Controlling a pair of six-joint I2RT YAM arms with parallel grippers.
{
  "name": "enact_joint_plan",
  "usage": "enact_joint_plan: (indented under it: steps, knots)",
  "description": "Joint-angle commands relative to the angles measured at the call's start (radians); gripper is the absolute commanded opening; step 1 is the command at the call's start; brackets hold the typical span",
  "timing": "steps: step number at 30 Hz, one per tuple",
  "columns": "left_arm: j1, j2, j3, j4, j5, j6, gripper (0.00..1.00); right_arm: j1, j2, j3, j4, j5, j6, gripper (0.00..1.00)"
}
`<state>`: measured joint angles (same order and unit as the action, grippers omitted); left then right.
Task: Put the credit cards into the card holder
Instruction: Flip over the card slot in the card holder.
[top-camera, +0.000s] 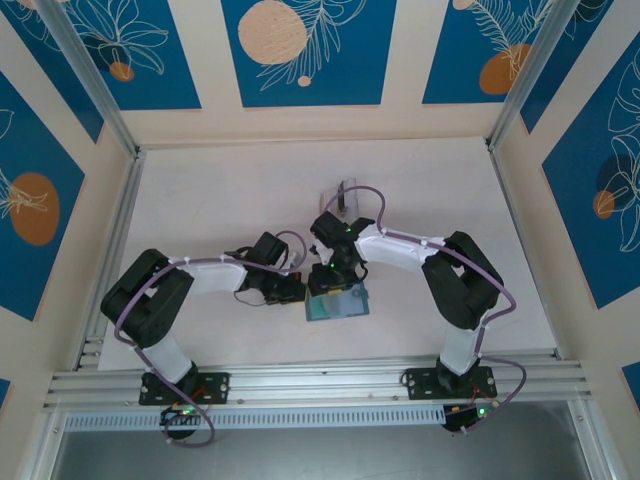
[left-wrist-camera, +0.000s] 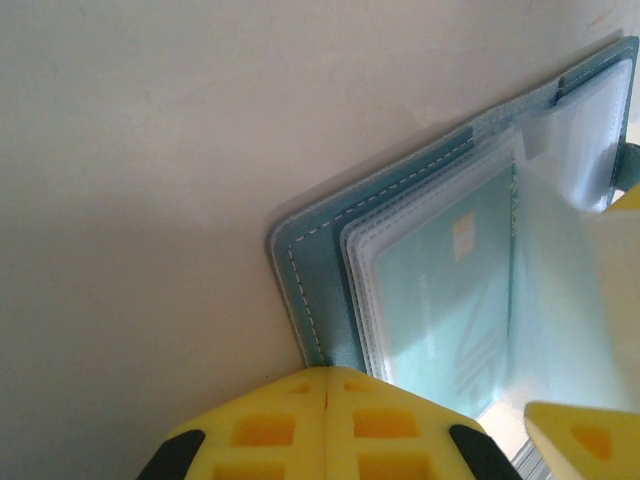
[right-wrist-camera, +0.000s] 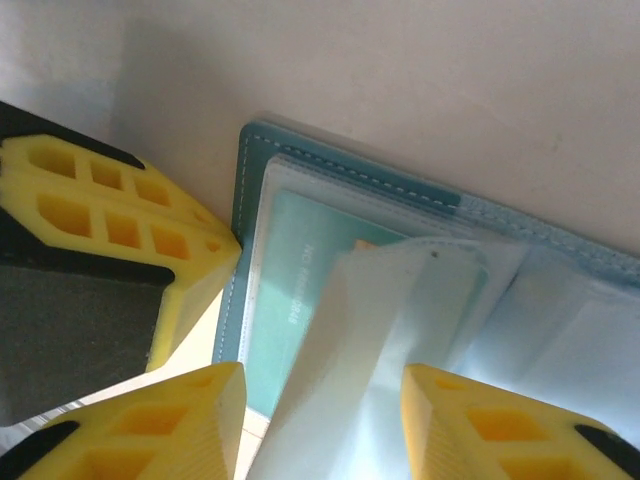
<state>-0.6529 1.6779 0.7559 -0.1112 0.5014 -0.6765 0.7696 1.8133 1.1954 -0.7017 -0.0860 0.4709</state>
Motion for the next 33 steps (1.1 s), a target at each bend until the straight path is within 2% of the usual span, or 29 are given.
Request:
enact_joint_plan:
  steps: [1,13,18,33]
  knots:
    - [-0.021,0.057,-0.032,0.009,-0.029,-0.013,0.02,0.013,-0.052,-0.037,-0.013,-0.038,0.025,0.48]
    - [-0.020,0.065,-0.024,0.052,0.014,-0.039,0.02,0.013,-0.063,-0.102,0.125,-0.179,0.095,0.52]
    - [-0.004,0.036,-0.050,0.057,0.016,-0.062,0.02,0.009,-0.036,-0.112,0.156,-0.184,0.107,0.53]
    - [0.116,-0.137,-0.084,0.018,0.106,-0.041,0.08,-0.055,-0.112,-0.004,0.024,-0.148,0.025,0.56]
